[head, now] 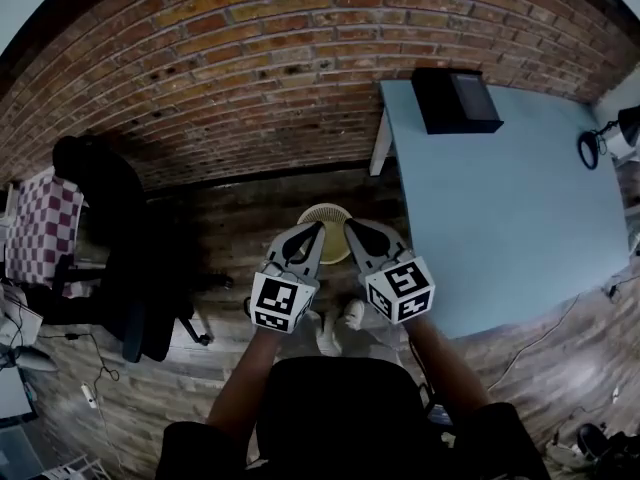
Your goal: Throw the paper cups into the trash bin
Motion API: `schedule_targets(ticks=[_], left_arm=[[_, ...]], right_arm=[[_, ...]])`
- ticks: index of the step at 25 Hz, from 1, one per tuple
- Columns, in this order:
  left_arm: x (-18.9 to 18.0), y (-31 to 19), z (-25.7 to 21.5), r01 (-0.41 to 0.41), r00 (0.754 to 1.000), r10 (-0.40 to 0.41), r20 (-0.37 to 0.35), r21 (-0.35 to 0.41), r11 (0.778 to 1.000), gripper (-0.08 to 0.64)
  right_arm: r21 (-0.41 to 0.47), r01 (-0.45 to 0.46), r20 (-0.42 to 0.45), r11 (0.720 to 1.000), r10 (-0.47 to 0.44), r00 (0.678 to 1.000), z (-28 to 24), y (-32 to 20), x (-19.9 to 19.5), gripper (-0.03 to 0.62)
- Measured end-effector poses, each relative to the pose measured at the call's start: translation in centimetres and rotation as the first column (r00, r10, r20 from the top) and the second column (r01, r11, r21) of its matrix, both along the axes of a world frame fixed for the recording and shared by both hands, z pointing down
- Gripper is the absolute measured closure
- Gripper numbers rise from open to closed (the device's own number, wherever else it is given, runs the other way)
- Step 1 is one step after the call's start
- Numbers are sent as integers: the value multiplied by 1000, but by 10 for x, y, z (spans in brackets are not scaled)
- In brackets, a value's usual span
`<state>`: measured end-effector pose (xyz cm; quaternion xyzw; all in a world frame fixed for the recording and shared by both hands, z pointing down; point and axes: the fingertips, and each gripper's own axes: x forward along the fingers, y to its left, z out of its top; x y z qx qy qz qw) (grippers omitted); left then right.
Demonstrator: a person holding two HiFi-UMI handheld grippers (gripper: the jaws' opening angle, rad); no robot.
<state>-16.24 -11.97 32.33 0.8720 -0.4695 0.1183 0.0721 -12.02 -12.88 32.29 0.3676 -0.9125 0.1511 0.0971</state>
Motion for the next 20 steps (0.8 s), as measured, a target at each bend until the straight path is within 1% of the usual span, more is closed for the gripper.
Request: schedule_targets(ticks=[3, 6, 11, 20], left_arm=[[3, 3, -16, 23, 1000, -23, -7, 21, 999, 551], [6, 6, -25, 45, 999, -45, -9, 30, 999, 551], [10, 10, -37, 57, 998, -57, -1, 42, 997, 551], [8, 18, -63, 67, 998, -66, -17, 81, 994, 551]], right_arm=[[44, 11, 32, 999, -12, 999, -25, -2, 2, 597], [68, 17, 52, 998, -21, 998, -39, -3, 7, 597], [86, 10, 71, 996, -17, 997, -52, -3, 15, 597], [127, 6, 92, 992, -17, 996, -75, 11, 15, 596]])
